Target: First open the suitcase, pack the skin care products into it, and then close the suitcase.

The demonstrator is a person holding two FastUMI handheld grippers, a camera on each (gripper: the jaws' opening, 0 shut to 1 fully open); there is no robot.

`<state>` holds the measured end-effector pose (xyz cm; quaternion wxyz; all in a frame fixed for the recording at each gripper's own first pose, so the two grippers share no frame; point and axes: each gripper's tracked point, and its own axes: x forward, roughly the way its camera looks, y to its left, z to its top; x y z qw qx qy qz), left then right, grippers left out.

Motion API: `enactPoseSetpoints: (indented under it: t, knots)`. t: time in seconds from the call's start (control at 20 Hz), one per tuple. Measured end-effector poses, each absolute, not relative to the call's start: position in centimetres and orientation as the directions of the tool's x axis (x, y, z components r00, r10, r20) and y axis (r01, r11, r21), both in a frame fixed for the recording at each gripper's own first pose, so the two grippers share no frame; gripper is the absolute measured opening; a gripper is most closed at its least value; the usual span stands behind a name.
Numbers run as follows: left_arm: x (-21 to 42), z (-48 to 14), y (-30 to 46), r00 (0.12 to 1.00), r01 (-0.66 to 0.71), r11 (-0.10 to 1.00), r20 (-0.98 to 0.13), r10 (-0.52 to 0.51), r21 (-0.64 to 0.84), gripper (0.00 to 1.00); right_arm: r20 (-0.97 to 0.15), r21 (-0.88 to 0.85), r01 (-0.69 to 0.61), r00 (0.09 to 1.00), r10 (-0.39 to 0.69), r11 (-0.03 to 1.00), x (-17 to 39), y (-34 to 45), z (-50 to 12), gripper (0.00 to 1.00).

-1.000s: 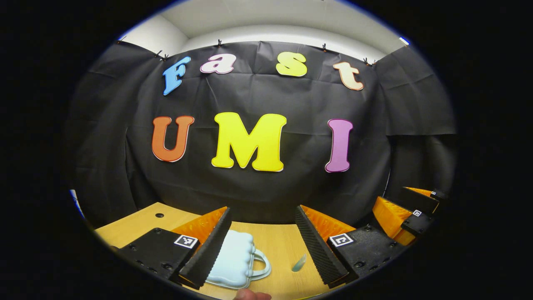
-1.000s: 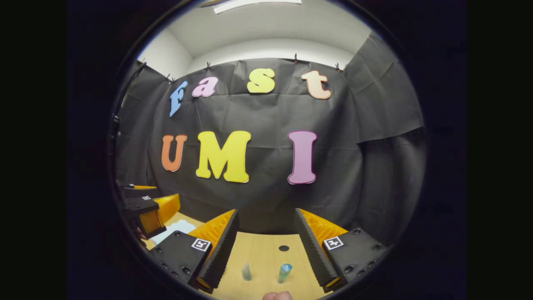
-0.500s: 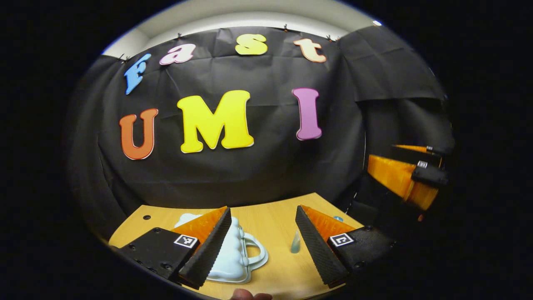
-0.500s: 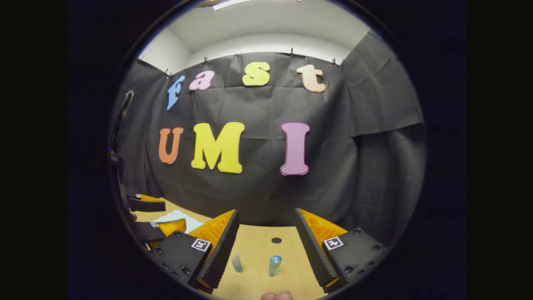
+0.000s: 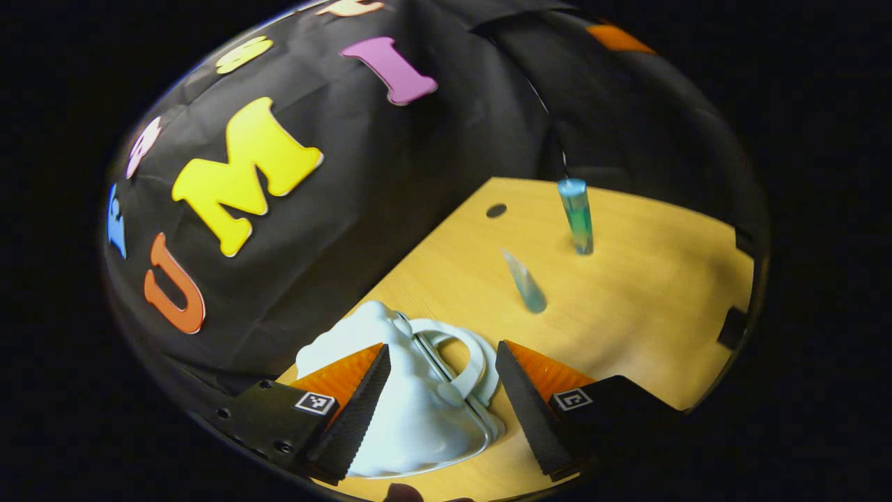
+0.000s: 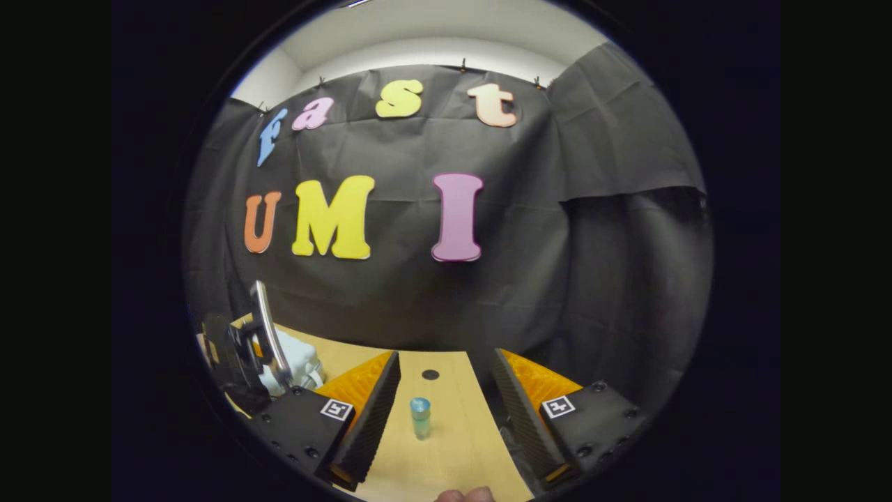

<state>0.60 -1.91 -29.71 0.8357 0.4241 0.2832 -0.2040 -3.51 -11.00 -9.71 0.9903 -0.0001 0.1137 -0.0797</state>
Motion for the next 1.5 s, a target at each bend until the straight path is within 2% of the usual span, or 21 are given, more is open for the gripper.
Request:
enactPoseSetpoints:
  t: [0.3,0.6,0.7,0.75,0.8,0.85,0.95,1.1,1.2,1.35,1.5]
  knots:
    - [2.6,-34.6,-1.2,0.724,0.671,0.254,-0.689,-0.024,0.696,0.92,-0.231,-0.029,0.24,0.943,-0.241,0.97,-4.4,-14.2,-10.2,0.8]
    - [4.3,-37.2,0.1,0.692,0.706,0.161,-0.72,0.053,0.69,0.8,-0.255,-0.03,0.288,0.924,-0.285,0.957,-5.7,-15.5,-11.0,0.8]
    - [4.2,-38.5,0.1,0.665,0.73,0.143,-0.743,0.076,0.668,0.65,-0.258,-0.034,0.289,0.922,-0.288,0.957,-5.8,-15.4,-11.2,0.8]
    - [4.3,-38.9,0.1,0.658,0.736,0.133,-0.747,0.093,0.664,0.5,-0.258,-0.038,0.29,0.922,-0.29,0.956,-6.0,-15.3,-11.3,0.8]
    - [4.3,-39.2,0.0,0.652,0.741,0.124,-0.752,0.102,0.66,0.45,-0.256,-0.041,0.291,0.922,-0.292,0.956,-6.1,-15.2,-11.2,0.8]
    - [4.2,-39.4,-0.1,0.643,0.748,0.126,-0.759,0.105,0.652,0.36,-0.253,-0.045,0.294,0.921,-0.295,0.955,-6.2,-15.1,-11.1,0.8]
    - [4.0,-39.1,-0.4,0.647,0.746,0.13,-0.757,0.093,0.654,0.25,-0.251,-0.055,0.298,0.92,-0.302,0.953,-6.6,-14.9,-11.1,0.8]
    - [4.2,-38.0,-0.2,0.64,0.748,0.17,-0.765,0.073,0.642,0.19,-0.255,-0.053,0.303,0.917,-0.306,0.952,-7.0,-14.3,-11.2,0.8]
    - [4.5,-35.5,0.4,0.66,0.718,0.261,-0.75,0.037,0.645,0.17,-0.249,-0.055,0.29,0.923,-0.294,0.956,-7.0,-13.5,-11.1,0.8]
    - [6.0,-29.8,0.8,0.735,0.64,0.384,-0.675,-0.056,0.665,0.12,-0.238,-0.062,0.262,0.933,-0.269,0.963,-6.7,-11.8,-10.7,0.8]
    - [6.7,-23.1,3.7,0.833,0.493,0.553,-0.547,-0.079,0.671,0.08,-0.226,-0.065,0.222,0.946,-0.231,0.973,-6.1,-9.3,-10.1,0.8]
